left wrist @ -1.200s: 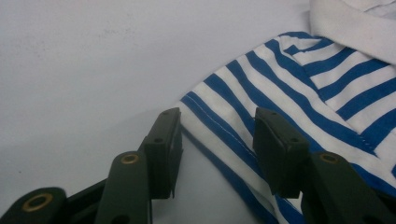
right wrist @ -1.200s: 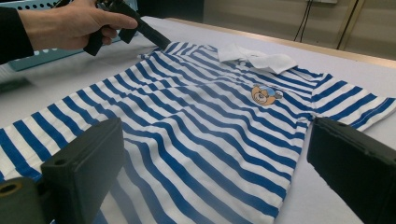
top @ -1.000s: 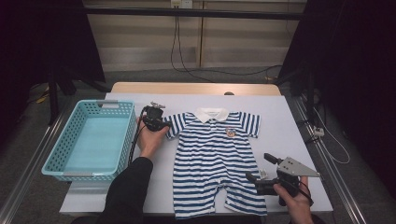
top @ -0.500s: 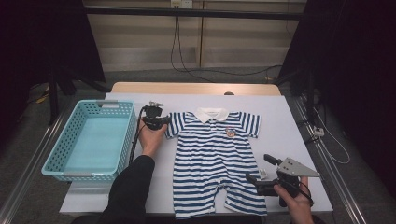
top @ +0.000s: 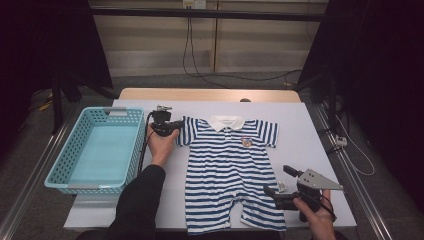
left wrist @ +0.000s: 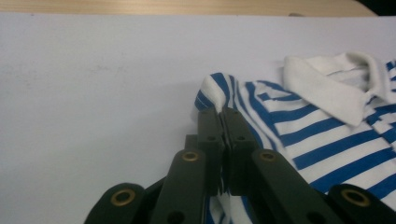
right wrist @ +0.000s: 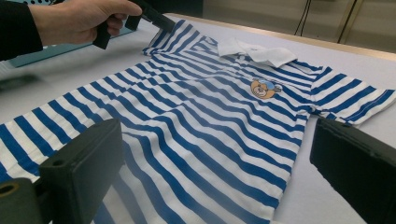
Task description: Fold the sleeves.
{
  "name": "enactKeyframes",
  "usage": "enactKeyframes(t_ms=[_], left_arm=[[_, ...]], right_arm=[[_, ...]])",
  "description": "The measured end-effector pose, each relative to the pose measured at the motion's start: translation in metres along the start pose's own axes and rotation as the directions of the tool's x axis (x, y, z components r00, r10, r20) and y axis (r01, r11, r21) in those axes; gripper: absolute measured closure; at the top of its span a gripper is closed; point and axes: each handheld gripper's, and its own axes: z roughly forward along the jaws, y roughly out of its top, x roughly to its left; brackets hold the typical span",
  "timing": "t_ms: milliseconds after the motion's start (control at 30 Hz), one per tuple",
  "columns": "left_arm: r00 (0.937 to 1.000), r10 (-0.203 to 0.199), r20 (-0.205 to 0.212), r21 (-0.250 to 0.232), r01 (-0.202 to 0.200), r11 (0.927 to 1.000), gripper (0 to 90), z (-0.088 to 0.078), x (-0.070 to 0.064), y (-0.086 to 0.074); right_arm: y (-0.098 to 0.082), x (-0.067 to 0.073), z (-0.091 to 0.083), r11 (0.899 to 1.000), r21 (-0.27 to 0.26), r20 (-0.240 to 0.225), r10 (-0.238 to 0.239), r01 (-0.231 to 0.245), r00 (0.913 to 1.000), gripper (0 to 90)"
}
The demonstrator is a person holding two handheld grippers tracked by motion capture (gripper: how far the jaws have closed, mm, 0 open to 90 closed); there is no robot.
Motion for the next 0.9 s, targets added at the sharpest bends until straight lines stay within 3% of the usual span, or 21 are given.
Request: enactKeyframes(t_ms=[167, 367, 400, 467, 667, 900], left_arm=[[0.9998, 0.018, 0.005, -0.003, -0.018, 0.9998, 87.2, -0.002, -0.008, 0.003], [0.9987, 0.024, 0.045, 0.011, -0.025, 0.9996, 87.2, -0.007, -0.013, 0.006], [0.9980, 0.028, 0.056, 0.012, -0.028, 0.9995, 87.2, -0.006, -0.015, 0.006], [0.9985, 0.038, 0.040, 0.015, -0.039, 0.9991, 87.3, -0.005, -0.019, 0.007], [0.9964, 0.037, 0.077, 0.008, -0.037, 0.9993, 87.3, 0.002, -0.026, 0.011], [0.9951, 0.042, 0.089, 0.017, -0.044, 0.9989, 87.3, 0.012, -0.033, 0.008]], right_arm=[[0.000, 0.000, 0.000, 1.000, 0.001, -0.001, -0.003, 0.003, 1.0000, 2.5], [0.000, 0.000, 0.000, 1.000, -0.001, 0.000, -0.001, 0.001, 1.0000, 2.5], [0.000, 0.000, 0.001, 1.000, -0.001, -0.002, -0.002, 0.002, 1.0000, 2.5], [0.000, 0.000, 0.001, 1.000, -0.001, -0.003, -0.002, 0.002, 1.0000, 2.5], [0.001, 0.001, 0.002, 1.000, 0.002, -0.007, -0.010, 0.010, 0.9999, 2.5], [0.001, 0.000, 0.001, 1.000, -0.002, -0.009, -0.007, 0.007, 0.9999, 2.5]])
